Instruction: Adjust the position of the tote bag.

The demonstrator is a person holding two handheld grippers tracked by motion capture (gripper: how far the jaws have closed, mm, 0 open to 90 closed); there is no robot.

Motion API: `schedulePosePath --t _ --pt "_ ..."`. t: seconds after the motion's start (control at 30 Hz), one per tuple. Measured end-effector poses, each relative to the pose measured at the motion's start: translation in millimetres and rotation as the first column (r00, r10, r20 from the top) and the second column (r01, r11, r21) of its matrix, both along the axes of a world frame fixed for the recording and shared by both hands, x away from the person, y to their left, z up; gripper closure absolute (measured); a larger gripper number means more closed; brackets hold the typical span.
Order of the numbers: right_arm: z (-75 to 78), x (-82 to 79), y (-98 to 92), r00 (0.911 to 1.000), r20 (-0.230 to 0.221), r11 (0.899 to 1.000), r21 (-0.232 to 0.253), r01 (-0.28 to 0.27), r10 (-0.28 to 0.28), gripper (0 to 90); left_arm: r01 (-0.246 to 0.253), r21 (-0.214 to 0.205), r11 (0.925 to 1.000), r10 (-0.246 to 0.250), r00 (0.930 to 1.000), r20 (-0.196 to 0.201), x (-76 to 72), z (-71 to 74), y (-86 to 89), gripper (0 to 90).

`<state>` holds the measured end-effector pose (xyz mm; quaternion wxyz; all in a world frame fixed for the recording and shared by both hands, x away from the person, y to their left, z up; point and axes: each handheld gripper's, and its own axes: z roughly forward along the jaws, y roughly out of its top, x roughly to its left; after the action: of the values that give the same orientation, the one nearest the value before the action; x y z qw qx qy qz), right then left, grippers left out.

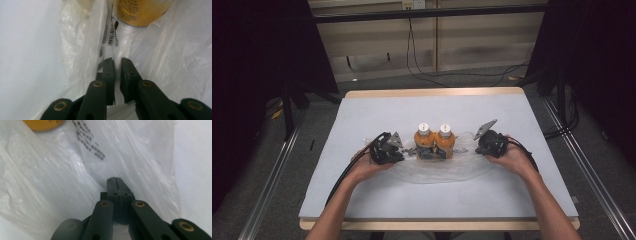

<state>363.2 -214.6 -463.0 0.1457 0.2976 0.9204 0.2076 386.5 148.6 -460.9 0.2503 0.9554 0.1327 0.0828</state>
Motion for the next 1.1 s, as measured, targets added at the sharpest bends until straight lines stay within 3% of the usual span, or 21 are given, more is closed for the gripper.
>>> schedulePosePath --t 0.03,0.13,0.3,0.43,0.7,0.87,1.1 --pt "1.0 -1.1 -2.4 0.9999 -0.01 1.0 -0.024 0.008 -0.008 90.0 0.009 0.016 0.9998 -0.009 0.9998 0.015 -0.3 0.4 -1.0 85.0" --pt "1.7 -1.3 -12.3 0.9997 -0.02 0.999 -0.03 0.014 -0.015 90.0 0.015 0.035 0.9993 -0.016 0.9998 0.015 -1.6 1.4 -2.7 87.5" --pt "3.7 -5.6 -25.6 0.9991 -0.041 0.999 -0.049 -0.004 0.002 90.0 0.009 0.026 0.9996 -0.009 0.9999 0.008 -0.9 1.4 -0.6 87.9" --pt "3.7 -7.8 -24.8 0.9992 -0.041 0.999 -0.051 -0.003 0.001 90.0 0.004 0.013 0.9999 -0.004 1.0 -0.003 1.9 1.7 1.6 88.1" --pt "1.9 -8.7 -24.0 0.9995 -0.027 1.0 -0.001 0.017 -0.017 90.0 0.003 0.001 1.0 -0.003 0.9998 -0.017 4.3 2.3 4.2 88.5" --pt "2.5 -10.7 -24.0 0.9995 -0.027 1.0 -0.019 -0.018 0.018 90.0 0.018 0.073 0.9972 -0.019 0.9998 0.01 -1.8 4.3 -0.7 89.3" --pt "4.6 -17.0 -31.7 0.9987 -0.047 0.998 -0.06 -0.023 0.02 90.0 0.023 0.062 0.9978 -0.023 0.9997 -0.003 -3.2 3.6 1.7 89.9"
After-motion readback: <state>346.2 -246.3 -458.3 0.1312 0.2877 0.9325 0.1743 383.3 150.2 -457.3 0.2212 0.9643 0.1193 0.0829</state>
